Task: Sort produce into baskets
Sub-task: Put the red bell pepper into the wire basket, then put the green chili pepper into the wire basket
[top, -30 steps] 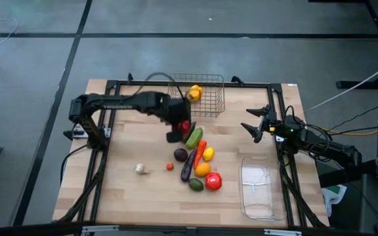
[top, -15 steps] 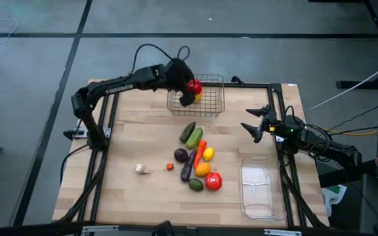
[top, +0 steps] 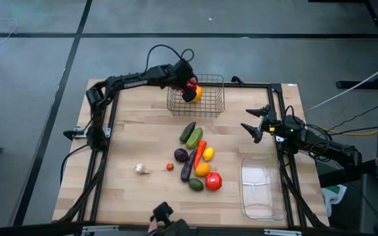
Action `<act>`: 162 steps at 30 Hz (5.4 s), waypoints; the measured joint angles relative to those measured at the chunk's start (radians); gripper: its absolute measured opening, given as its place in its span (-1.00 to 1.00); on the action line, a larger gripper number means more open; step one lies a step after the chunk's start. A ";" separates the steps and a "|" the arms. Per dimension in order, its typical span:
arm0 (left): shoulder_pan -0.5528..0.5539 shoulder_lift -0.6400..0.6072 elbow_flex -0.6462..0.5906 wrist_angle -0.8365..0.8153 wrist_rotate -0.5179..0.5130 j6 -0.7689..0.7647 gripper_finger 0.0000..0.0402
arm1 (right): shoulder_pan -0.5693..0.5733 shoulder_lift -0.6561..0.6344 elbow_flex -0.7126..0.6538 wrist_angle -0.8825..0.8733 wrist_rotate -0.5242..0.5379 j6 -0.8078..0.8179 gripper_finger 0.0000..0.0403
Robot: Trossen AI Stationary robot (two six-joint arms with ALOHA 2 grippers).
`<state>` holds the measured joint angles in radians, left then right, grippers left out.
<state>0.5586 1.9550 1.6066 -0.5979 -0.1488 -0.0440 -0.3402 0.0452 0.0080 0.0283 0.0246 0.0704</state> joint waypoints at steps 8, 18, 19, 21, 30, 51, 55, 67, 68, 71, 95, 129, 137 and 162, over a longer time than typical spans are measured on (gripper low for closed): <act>0.000 0.025 -0.014 -0.034 -0.093 -0.002 0.79 | 0.000 0.000 0.000 0.000 -0.001 0.000 0.84; 0.006 0.025 -0.085 -0.020 -0.104 -0.028 0.79 | 0.000 0.000 0.000 0.000 -0.002 0.000 0.84; 0.006 0.025 -0.090 -0.008 -0.104 -0.026 0.79 | 0.000 0.000 0.000 0.000 -0.002 0.000 0.84; 0.006 0.025 -0.102 0.016 -0.104 -0.012 0.79 | 0.000 0.000 0.000 0.000 -0.002 0.000 0.84; 0.006 0.025 -0.127 0.106 -0.100 0.013 0.79 | 0.000 0.000 0.000 0.000 -0.002 0.000 0.84; 0.011 -0.008 -0.114 0.146 -0.043 0.100 0.98 | 0.000 0.000 0.000 0.000 -0.002 0.000 0.84; -0.002 -0.041 -0.085 0.146 -0.036 0.134 0.99 | 0.000 0.000 0.000 0.000 -0.008 0.000 0.84; -0.100 -0.188 -0.068 0.140 0.003 -0.006 0.99 | 0.000 0.000 0.000 -0.001 -0.008 0.000 0.84; -0.110 -0.198 -0.068 0.128 0.018 -0.024 0.99 | 0.000 0.000 0.000 -0.001 -0.008 0.000 0.84; -0.148 -0.222 -0.068 0.114 0.087 -0.074 0.99 | 0.000 0.000 0.000 -0.001 -0.009 0.000 0.84; -0.496 -0.265 -0.067 -0.162 0.080 -0.311 0.99 | 0.000 0.000 0.000 -0.001 -0.009 0.000 0.84; -0.486 -0.246 -0.611 0.278 -0.038 -0.579 0.99 | 0.000 0.000 0.158 0.030 -0.151 0.240 0.84; -0.486 -0.167 -0.624 0.329 -0.040 -0.539 0.95 | 0.000 0.012 0.262 0.029 -0.185 0.239 0.83; -0.487 -0.113 -0.624 0.379 -0.072 -0.497 -0.15 | 0.000 0.439 0.387 0.031 -0.203 0.210 0.83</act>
<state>0.0719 1.8423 0.9825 -0.2188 -0.2207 -0.5411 -0.3403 0.4839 0.3945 0.0593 -0.1780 0.2806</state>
